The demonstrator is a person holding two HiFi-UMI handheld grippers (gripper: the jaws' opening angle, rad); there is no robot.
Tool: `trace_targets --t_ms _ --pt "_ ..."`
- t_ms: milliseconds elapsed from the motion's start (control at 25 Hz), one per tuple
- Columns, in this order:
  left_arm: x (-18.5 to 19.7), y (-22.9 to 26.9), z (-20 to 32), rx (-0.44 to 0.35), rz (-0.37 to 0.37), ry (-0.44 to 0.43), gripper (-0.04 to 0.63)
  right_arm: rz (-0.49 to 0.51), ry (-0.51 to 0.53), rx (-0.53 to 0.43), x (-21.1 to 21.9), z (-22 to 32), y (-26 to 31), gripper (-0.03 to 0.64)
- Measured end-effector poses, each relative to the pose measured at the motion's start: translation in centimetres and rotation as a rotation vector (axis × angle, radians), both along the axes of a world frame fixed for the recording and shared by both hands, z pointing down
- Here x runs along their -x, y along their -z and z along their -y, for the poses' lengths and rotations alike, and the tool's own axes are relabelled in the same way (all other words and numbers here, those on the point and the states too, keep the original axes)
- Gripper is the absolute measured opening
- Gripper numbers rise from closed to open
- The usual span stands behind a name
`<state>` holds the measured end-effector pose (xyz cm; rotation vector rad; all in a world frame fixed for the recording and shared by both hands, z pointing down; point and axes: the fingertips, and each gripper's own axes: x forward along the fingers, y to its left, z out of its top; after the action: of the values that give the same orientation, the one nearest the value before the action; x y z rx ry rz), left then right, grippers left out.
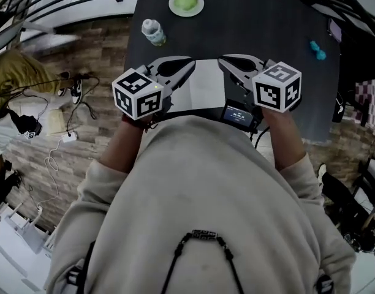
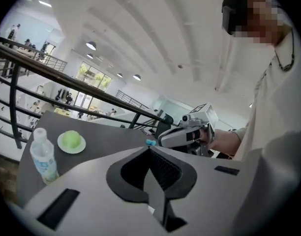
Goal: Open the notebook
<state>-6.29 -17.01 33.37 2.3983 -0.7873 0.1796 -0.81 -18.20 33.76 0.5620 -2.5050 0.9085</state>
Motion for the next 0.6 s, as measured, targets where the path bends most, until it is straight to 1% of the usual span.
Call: trace_targets --t_ms 160,280,360,400,480,600 --pt "-2.5 1.5 -1.0 -0.045 0.021 -0.113 0.005 0.02 -0.095 -0.053 -1.4 -1.2 2.4 0.017" --pt "-3.5 2.2 -3.4 -0.087 0.044 -0.182 0.005 0.022 -0.123 -0.093 -1.6 -3.6 3.3 0.017" --pt "-3.9 2.5 -4.0 -0.108 0.057 -0.214 0.005 0.023 -0.145 -0.103 -2.1 -4.0 3.5 0.017" --pt "-4.0 2.5 -3.7 -0.107 0.062 -0.227 0.005 0.024 -0.157 -0.096 -2.5 -3.6 3.5 0.017" --pt "-4.2 1.8 -2.4 -0.08 0.064 -0.245 0.005 0.019 -0.18 -0.07 -3.2 -2.1 3.0 0.017" --pt "-4.4 1.1 -1.1 -0.053 0.064 -0.254 0.005 0.009 -0.199 -0.053 -4.1 -0.6 2.4 0.017"
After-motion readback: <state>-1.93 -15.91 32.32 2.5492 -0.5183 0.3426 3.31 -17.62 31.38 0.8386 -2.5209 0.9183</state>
